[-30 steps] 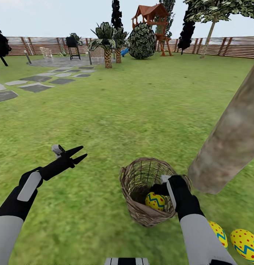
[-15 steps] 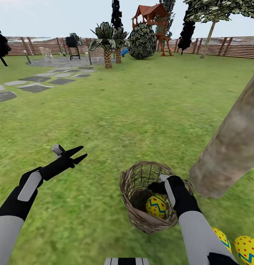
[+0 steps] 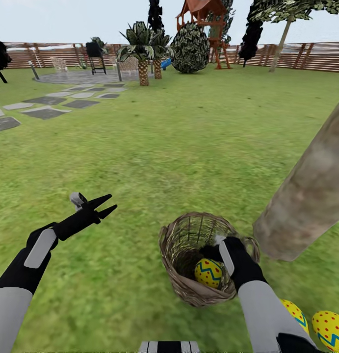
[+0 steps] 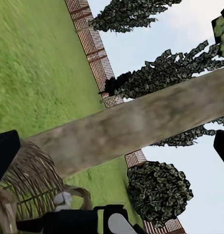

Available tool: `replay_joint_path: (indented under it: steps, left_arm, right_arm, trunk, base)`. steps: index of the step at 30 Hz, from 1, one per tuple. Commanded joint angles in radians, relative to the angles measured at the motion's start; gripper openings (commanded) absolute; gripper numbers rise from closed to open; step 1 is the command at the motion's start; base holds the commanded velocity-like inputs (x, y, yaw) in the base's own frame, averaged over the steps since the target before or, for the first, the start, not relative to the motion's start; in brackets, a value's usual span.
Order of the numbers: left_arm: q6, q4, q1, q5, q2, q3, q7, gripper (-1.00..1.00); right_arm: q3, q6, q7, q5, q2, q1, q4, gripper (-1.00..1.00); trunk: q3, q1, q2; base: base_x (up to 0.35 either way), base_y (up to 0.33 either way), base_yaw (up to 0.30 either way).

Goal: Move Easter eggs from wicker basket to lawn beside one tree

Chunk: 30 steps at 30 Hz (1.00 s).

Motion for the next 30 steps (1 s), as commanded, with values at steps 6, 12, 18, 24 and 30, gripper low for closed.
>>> replay_joint_path:
  steps: [6, 12, 18, 24, 30]
  left_arm:
    - [0.005, 0.000, -0.001, 0.002, 0.000, 0.000, -0.001, 1.00]
    - [0.005, 0.000, -0.001, 0.002, 0.000, 0.000, -0.001, 1.00]
    - [0.005, 0.000, -0.001, 0.002, 0.000, 0.000, -0.001, 1.00]
    - [0.005, 0.000, -0.001, 0.002, 0.000, 0.000, -0.001, 1.00]
    - [0.005, 0.000, -0.001, 0.002, 0.000, 0.000, 0.001, 1.00]
  right_arm:
    - [-0.004, -0.045, -0.072, -0.007, 0.001, -0.078, 0.137, 1.00]
    - [-0.003, -0.059, -0.078, -0.007, 0.001, -0.127, 0.177, 1.00]
    - [-0.004, -0.103, -0.084, -0.005, 0.000, -0.209, 0.334, 1.00]
    - [-0.006, -0.134, -0.084, -0.006, -0.006, -0.240, 0.381, 1.00]
    - [-0.045, -0.140, -0.083, -0.030, -0.020, -0.252, 0.372, 1.00]
  trunk:
    - [-0.024, 0.002, -0.002]
    - [-0.047, 0.005, -0.003]
    - [-0.071, 0.008, -0.005]
    - [-0.094, 0.011, -0.006]
    - [-0.117, 0.013, -0.007]
  base:
    - [0.000, 0.000, 0.000]
    - [0.000, 0.000, 0.000]
    - [0.000, 0.000, 0.000]
    - [0.000, 0.000, 0.000]
    - [0.000, 0.000, 0.000]
